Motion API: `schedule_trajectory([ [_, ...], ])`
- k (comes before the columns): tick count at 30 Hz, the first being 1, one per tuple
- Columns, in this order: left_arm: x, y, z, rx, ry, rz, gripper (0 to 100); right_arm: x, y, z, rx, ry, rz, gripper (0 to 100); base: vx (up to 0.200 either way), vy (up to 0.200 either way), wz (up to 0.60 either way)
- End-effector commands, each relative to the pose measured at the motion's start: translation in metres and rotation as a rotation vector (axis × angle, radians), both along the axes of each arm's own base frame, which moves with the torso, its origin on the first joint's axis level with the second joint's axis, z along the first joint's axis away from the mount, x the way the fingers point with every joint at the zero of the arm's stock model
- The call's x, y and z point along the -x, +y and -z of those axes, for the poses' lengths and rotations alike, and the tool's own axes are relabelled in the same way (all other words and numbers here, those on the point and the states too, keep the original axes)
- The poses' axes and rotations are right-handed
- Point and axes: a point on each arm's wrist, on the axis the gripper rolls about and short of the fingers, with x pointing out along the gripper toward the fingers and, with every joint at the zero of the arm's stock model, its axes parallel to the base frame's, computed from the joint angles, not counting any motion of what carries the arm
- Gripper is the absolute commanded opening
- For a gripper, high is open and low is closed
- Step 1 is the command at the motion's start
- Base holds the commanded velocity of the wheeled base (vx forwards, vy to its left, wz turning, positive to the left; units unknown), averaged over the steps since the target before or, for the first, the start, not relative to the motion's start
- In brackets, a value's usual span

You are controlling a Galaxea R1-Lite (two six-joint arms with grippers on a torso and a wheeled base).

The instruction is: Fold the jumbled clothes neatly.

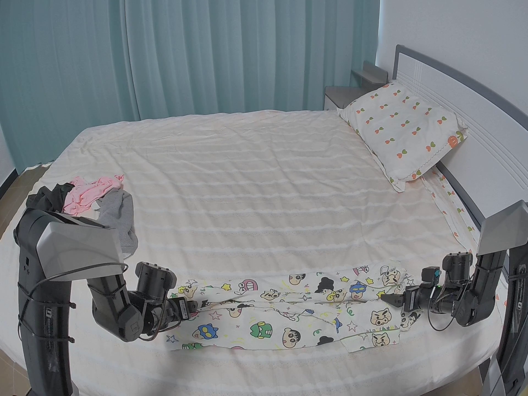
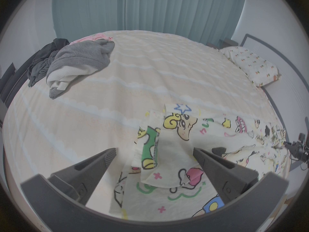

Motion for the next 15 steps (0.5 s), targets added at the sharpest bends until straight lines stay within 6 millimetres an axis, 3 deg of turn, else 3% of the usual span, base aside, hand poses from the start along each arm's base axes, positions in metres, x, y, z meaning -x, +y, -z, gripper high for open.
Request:
schedule_trajectory([
  [1,0.003,0.015,-0.008,0.013,-0.031,-0.048,100,0.002,-0.013,-0.010,0.001,-0.023,0.044,100,0.000,0.000,0.00],
  [5,0.001,0.032,-0.016,0.031,-0.090,-0.107,100,0.002,-0.024,-0.017,-0.016,-0.041,0.092,100,0.000,0.000,0.00],
  [9,-0.003,0.048,-0.045,0.172,-0.187,-0.248,100,0.001,-0.022,-0.045,-0.134,-0.079,0.171,100,0.000,0.000,0.00],
  [11,-0.003,0.048,-0.047,0.193,-0.195,-0.258,100,0.000,-0.021,-0.047,-0.148,-0.080,0.177,100,0.000,0.000,0.00],
  [12,-0.002,0.047,-0.060,0.291,-0.229,-0.290,100,-0.001,-0.013,-0.060,-0.206,-0.098,0.184,100,0.000,0.000,0.00],
  [15,0.000,0.036,-0.080,0.465,-0.263,-0.314,100,-0.002,0.003,-0.074,-0.295,-0.103,0.183,100,0.000,0.000,0.00],
])
